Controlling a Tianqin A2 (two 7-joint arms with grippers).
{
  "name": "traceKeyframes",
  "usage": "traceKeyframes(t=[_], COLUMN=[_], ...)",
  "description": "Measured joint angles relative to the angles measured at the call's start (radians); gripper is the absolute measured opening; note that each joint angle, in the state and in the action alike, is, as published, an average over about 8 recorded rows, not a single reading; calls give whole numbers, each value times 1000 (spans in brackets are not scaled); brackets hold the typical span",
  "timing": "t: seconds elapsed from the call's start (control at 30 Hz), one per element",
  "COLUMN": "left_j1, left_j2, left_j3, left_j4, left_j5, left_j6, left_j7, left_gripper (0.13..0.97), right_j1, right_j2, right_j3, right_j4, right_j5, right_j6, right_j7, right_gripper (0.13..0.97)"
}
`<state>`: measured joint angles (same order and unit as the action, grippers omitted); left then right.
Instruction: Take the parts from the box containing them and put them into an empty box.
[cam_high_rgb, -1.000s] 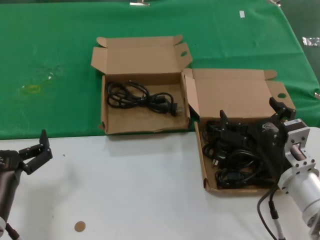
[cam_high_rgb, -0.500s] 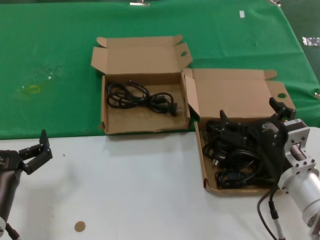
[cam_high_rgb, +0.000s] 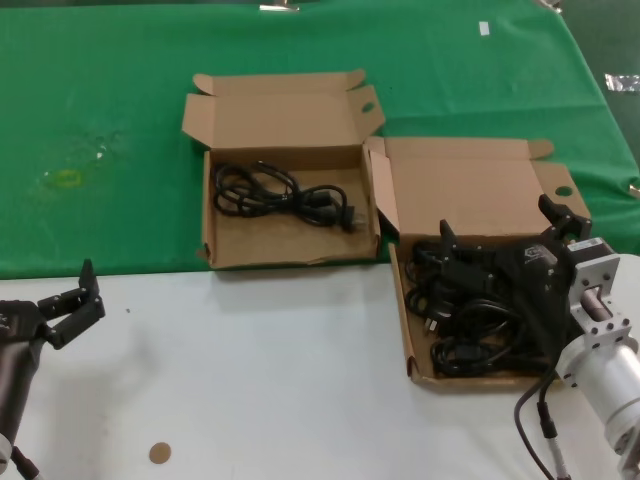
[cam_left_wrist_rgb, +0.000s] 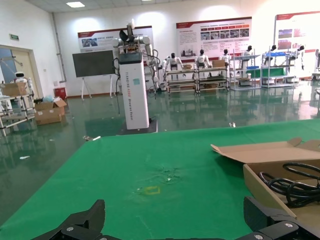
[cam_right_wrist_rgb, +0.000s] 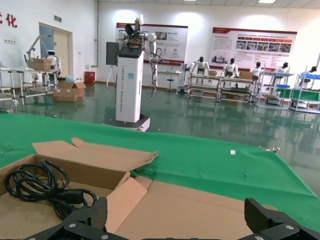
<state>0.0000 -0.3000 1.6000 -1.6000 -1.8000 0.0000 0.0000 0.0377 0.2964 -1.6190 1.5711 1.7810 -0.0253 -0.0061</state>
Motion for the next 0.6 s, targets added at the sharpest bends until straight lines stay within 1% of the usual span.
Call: traceKeyframes(t=[0.6], left_j1=[0], left_j2=[0], left_j3=[0], left_j4=[0], left_j5=[0], left_j6=[0], left_j7=[0], left_gripper=[966], right_j1=[0], right_j2=[0], right_j3=[0], right_j4=[0], right_j5=[0], right_j6=[0], right_j7=[0], right_gripper=[966])
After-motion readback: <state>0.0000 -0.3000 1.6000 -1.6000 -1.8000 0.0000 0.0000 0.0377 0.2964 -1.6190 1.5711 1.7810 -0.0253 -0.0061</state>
